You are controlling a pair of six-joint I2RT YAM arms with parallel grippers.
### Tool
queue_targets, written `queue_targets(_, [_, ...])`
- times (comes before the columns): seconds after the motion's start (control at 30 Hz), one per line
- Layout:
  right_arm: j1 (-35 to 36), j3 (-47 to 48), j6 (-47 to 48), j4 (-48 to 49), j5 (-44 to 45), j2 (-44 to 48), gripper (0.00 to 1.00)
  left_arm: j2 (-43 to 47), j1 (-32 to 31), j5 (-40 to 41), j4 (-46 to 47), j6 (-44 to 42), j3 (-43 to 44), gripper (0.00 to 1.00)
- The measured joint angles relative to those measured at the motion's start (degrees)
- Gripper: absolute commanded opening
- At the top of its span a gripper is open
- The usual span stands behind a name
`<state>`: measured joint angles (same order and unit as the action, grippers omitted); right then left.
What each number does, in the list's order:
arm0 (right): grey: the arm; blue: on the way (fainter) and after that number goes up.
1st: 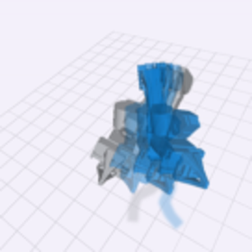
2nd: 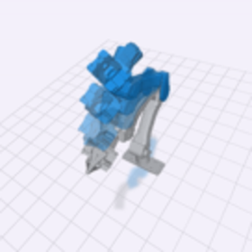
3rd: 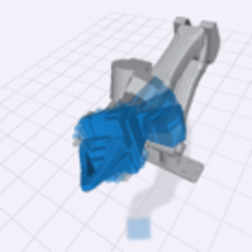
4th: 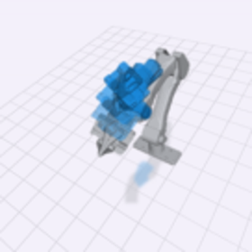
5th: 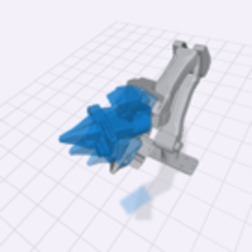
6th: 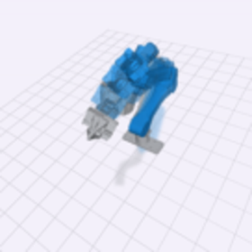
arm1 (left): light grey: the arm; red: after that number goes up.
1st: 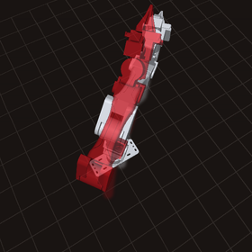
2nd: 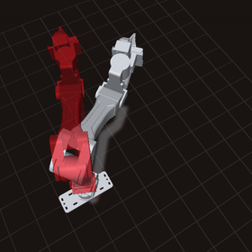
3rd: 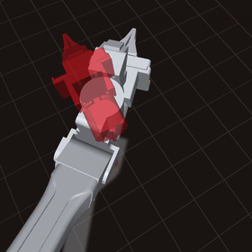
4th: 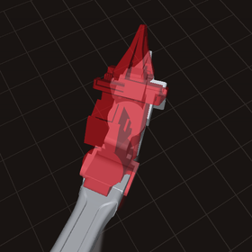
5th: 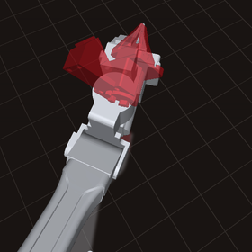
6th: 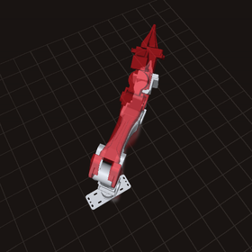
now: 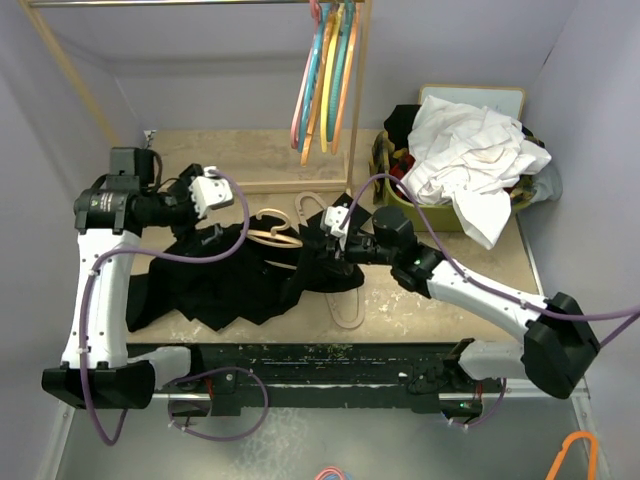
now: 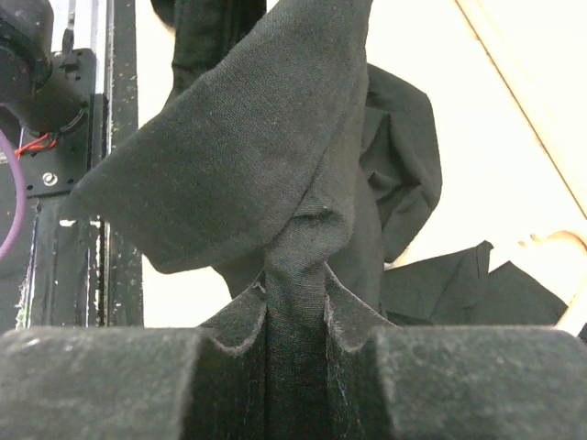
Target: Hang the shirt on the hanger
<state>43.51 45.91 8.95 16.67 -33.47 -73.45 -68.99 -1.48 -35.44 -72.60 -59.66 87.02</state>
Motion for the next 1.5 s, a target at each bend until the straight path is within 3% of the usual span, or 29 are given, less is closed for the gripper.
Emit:
queue_targets(0.1, [0.0,-1.1,-1.6,0.1,1.8,2.0,0.0,1.2,4.0,-0.4,-1.5,-2.0,-1.7,0.99])
queue_targets(0.3, [0.4,-1.7,-4.2,-0.4,5.4,3.4,0.0,0.6,4.7,-6.5,-7.2,-1.2,2.3,0.99])
queue_targets(0.43, [2.8,0.9,-6.5,-5.2,10.1,4.9,0.0,-2.1,4.7,-12.1,-10.6,5.4,17.5,0.99])
queue_targets(0.53, [6.8,8.0,-6.9,-11.5,14.4,5.1,0.0,-4.2,4.8,-10.4,-8.4,14.8,34.3,0.99])
queue_targets(0.63, [10.9,20.9,-7.1,-18.4,18.8,2.8,0.0,-3.7,4.7,2.1,-0.9,29.1,44.8,0.99])
queue_targets(0.8, [13.3,46.2,-7.3,-25.8,24.4,-8.5,0.0,-1.9,5.1,36.9,11.4,47.7,51.1,0.99])
queue_targets(0.9, [13.5,59.3,-8.9,-29.0,31.7,-16.7,0.0,-1.9,6.2,58.7,20.3,51.7,50.5,0.99])
queue_targets(1.03, [13.4,77.2,-11.2,-33.7,43.5,-29.4,0.0,-2.7,7.1,78.7,31.7,50.5,47.2,0.99])
queue_targets(1.2, [11.4,101.7,-13.8,-39.6,53.5,-45.5,0.0,-3.6,7.1,88.3,38.9,48.4,43.8,0.99])
queue_targets(1.5, [4.8,98.5,-19.3,-39.2,54.9,-45.0,0.0,-3.1,7.1,92.4,43.4,46.7,36.8,0.99])
